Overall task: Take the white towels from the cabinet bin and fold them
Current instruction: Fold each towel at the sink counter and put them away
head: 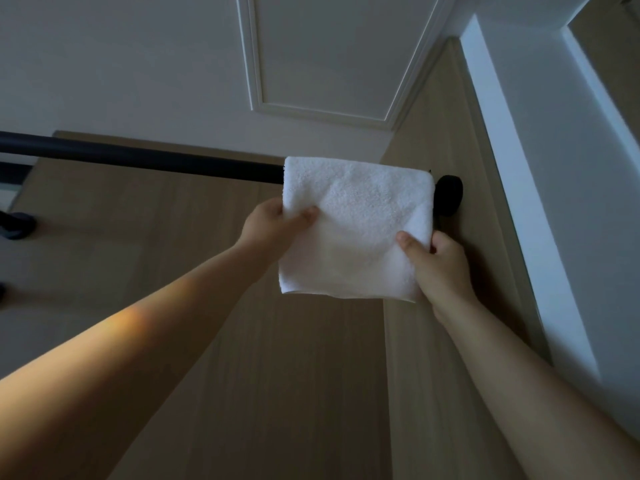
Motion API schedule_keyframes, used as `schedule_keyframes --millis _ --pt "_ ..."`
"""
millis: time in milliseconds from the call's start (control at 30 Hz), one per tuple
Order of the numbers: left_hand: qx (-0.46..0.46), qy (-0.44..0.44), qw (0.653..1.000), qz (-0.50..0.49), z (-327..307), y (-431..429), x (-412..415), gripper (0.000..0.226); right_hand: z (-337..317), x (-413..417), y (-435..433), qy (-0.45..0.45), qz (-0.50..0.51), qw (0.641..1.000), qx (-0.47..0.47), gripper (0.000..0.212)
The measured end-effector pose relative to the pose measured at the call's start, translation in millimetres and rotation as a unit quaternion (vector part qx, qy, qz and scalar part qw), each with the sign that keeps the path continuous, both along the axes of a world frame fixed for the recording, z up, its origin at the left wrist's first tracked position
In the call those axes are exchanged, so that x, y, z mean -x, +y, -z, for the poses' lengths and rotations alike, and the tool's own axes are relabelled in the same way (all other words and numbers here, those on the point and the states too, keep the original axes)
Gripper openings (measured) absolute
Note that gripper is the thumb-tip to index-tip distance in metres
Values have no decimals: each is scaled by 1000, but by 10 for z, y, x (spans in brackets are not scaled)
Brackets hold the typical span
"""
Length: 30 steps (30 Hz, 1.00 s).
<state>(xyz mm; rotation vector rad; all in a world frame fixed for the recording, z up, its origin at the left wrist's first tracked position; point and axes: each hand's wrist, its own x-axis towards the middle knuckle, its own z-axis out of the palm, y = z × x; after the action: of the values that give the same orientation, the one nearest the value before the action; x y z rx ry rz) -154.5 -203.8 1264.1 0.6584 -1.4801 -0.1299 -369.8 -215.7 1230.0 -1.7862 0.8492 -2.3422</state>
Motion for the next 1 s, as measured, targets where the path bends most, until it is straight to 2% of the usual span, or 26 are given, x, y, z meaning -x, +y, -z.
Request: schedule_keyframes --millis 67,133,267,433,633,700,833,1000 --pt "-41 -16 998 51 83 21 4 40 59 32 -15 11 -8 1000 -4 27" --pt "-51 -28 997 53 153 29 7 41 101 60 -23 22 -17 1000 -11 30" --pt "-38 -41 998 23 275 45 8 38 122 80 -18 34 -30 999 -31 37" --pt "-13 -71 996 61 380 118 -25 44 183 114 -7 38 -70 995 -53 47" --pt "-11 -72 995 68 397 181 -61 40 192 206 51 57 -71 995 -27 34" --pt "-42 -71 991 100 402 195 -75 40 176 250 79 76 -82 993 -40 38" --pt "-129 -72 971 190 441 230 -103 39 244 279 84 107 -190 968 -125 44" --pt "-152 -75 967 190 500 245 -165 40 331 277 70 117 -130 978 -113 58"
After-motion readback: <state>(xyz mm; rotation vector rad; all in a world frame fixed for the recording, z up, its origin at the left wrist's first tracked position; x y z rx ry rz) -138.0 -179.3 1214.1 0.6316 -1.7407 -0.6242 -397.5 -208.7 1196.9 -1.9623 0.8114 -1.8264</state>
